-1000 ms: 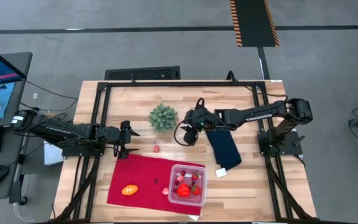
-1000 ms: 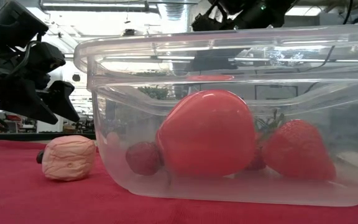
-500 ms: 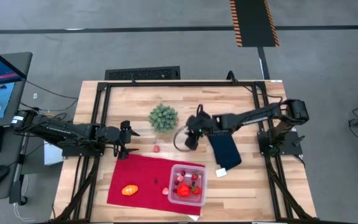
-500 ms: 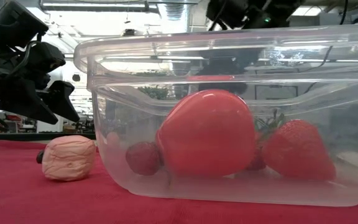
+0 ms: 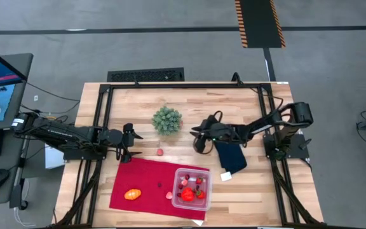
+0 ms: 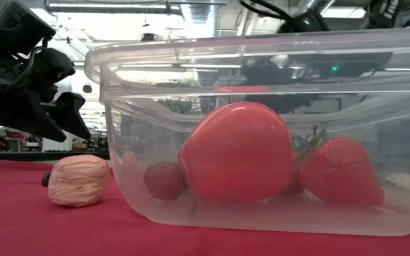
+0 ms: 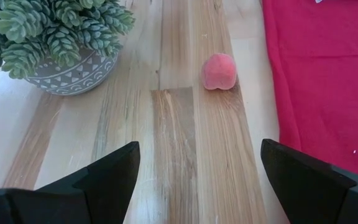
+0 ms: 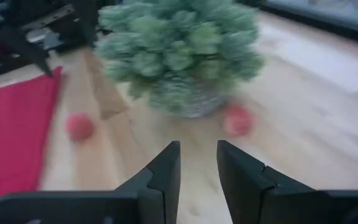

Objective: Pick and placing Produce into tupperware
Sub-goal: Put the top apricot into the transparent bin

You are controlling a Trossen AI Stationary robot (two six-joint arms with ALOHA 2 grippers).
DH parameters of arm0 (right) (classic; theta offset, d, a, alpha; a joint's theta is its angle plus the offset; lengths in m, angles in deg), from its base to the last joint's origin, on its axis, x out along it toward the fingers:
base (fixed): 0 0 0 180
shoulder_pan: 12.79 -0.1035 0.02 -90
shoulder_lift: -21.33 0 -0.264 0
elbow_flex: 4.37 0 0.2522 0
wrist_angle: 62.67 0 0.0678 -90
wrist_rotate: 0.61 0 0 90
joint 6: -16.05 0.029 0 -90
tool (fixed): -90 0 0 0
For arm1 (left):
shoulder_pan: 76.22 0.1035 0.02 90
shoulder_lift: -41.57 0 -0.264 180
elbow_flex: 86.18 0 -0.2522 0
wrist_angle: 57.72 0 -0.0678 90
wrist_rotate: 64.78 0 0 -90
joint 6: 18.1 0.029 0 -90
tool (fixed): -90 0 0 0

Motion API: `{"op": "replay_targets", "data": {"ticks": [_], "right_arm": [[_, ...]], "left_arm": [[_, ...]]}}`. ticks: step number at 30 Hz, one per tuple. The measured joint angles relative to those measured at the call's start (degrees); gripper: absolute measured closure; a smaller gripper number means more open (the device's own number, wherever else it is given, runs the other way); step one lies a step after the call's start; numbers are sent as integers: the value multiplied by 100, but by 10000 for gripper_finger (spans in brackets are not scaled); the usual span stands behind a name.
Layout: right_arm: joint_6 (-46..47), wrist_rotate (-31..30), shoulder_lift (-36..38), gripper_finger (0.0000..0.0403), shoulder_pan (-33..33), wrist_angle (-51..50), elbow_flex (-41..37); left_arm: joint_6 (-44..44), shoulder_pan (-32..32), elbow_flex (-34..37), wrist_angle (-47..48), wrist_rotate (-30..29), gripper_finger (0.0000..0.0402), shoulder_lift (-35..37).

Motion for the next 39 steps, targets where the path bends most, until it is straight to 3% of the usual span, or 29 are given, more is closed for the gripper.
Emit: {"op": "replay_targets", "data": {"ticks": [7, 12, 18, 25, 35, 39], "right_arm": [[-600, -84, 2, 276, 232, 998, -437], [-978, 84, -15, 275, 501, 986, -469], [-690, 480, -744, 275, 760, 1472, -456], [-594, 967, -1567, 275, 970, 3015, -412], [-430, 1727, -2227, 275, 1325, 3059, -85], [-418, 1748, -2245, 274, 1320, 2938, -60]], "left_arm": [[0, 0, 0, 0, -1, 75, 1], [0, 0, 0, 0, 0, 75, 0], [0, 1, 0, 0, -1, 75, 2], [0, 0, 0, 0, 0, 75, 0], [0, 2, 0, 0, 0, 75, 0], [0, 1, 0, 0, -1, 75, 1]]}}
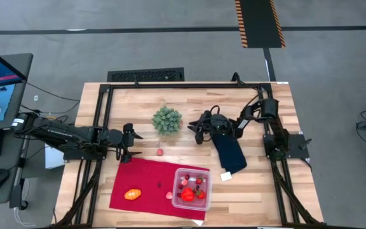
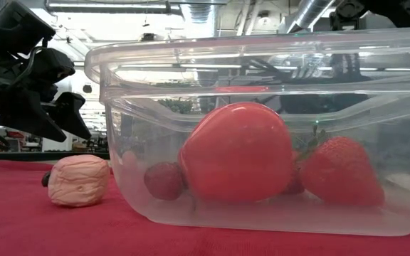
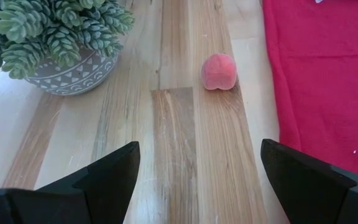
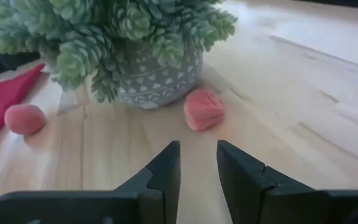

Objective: Pick and placing Produce into tupperware
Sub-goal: Put the top apricot into the transparent bin

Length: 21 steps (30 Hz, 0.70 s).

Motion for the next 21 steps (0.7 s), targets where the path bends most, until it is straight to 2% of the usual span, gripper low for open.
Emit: {"op": "replay_targets", "data": {"ticks": [4, 13, 21], "right_arm": [[-177, -35, 0, 252, -52, -292, 64], [-1173, -46, 0, 145, -29, -466, 249], [-1703, -292, 28, 119, 2, -996, 420]], "left_arm": [[0, -1, 0, -1, 1, 75, 1], [0, 0, 0, -2, 1, 75, -1], [0, 0, 0, 0, 1, 75, -1]]}}
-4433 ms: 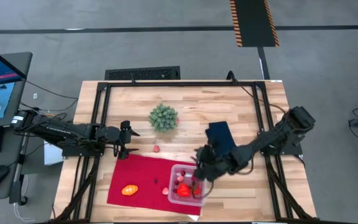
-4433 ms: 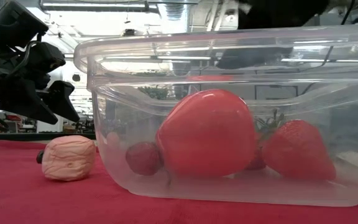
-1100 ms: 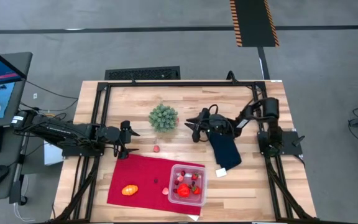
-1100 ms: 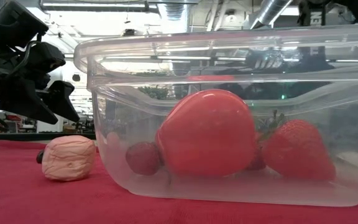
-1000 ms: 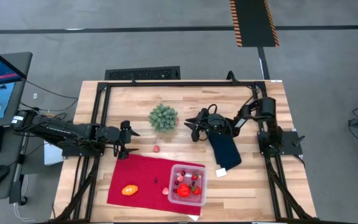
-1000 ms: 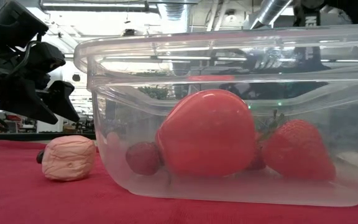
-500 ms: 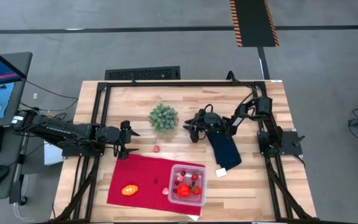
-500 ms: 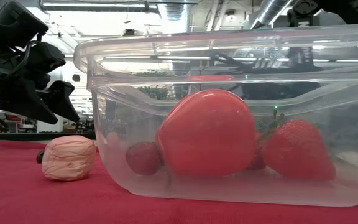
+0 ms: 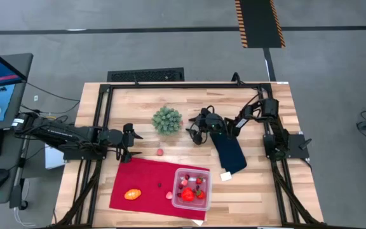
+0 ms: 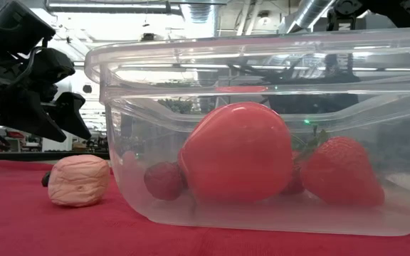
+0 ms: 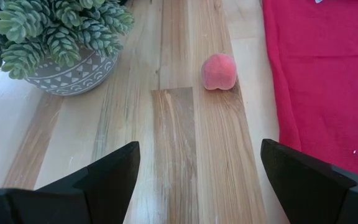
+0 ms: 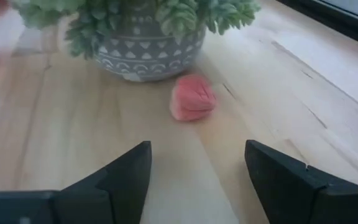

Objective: Pick and placing Produce into tupperware
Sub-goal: Put the top apricot into the transparent bin

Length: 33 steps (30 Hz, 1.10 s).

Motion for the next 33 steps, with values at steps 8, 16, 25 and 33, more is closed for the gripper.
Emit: {"op": "replay_targets", "data": {"ticks": [8, 16, 25, 33], "right_arm": [[-129, 49, 70, 119, 87, -148, 176], [-179, 115, 70, 119, 107, -636, 641], [-156, 120, 70, 119, 107, -1484, 1071], [-83, 133, 72, 119, 105, -1510, 1103]], "left_arm": [[0, -1, 0, 0, 0, 75, 0], [0, -1, 0, -2, -1, 75, 2], [0, -1, 0, 0, 0, 75, 0], [0, 0, 0, -1, 0, 75, 1]]}}
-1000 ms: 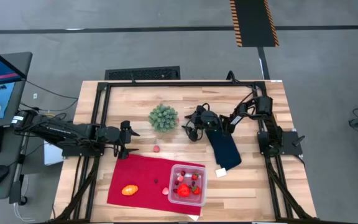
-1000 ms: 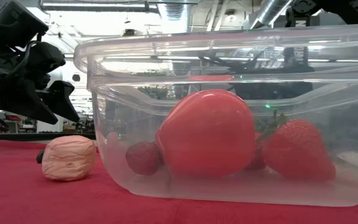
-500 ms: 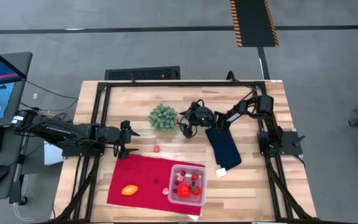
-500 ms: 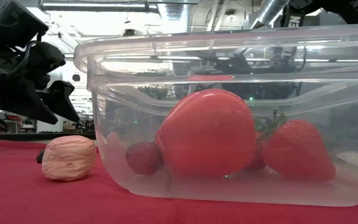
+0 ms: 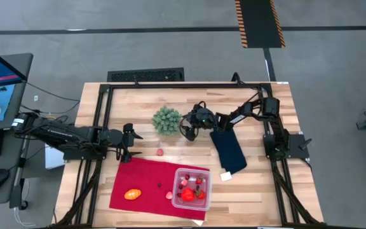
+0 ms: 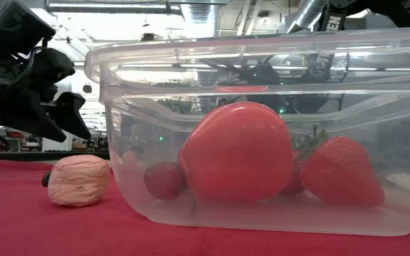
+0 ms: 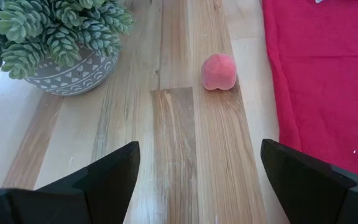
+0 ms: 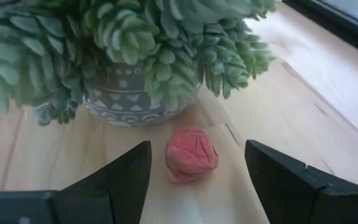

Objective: Pick and placing Produce into tupperware
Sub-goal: Put the top apricot into the transparent bin

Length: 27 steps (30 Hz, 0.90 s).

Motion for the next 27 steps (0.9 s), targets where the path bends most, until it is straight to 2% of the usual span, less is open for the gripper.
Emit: {"op": "replay_targets", "data": {"ticks": [10, 22, 27], "right_arm": [[407, 15, -2, 155, -2, -168, -2], [481, 109, -2, 265, 0, -214, -2], [481, 109, -2, 291, 0, -214, -2]], "left_arm": [[0, -1, 0, -1, -1, 75, 0], [0, -1, 0, -1, 0, 75, -1], [0, 0, 0, 0, -1, 75, 0]]}}
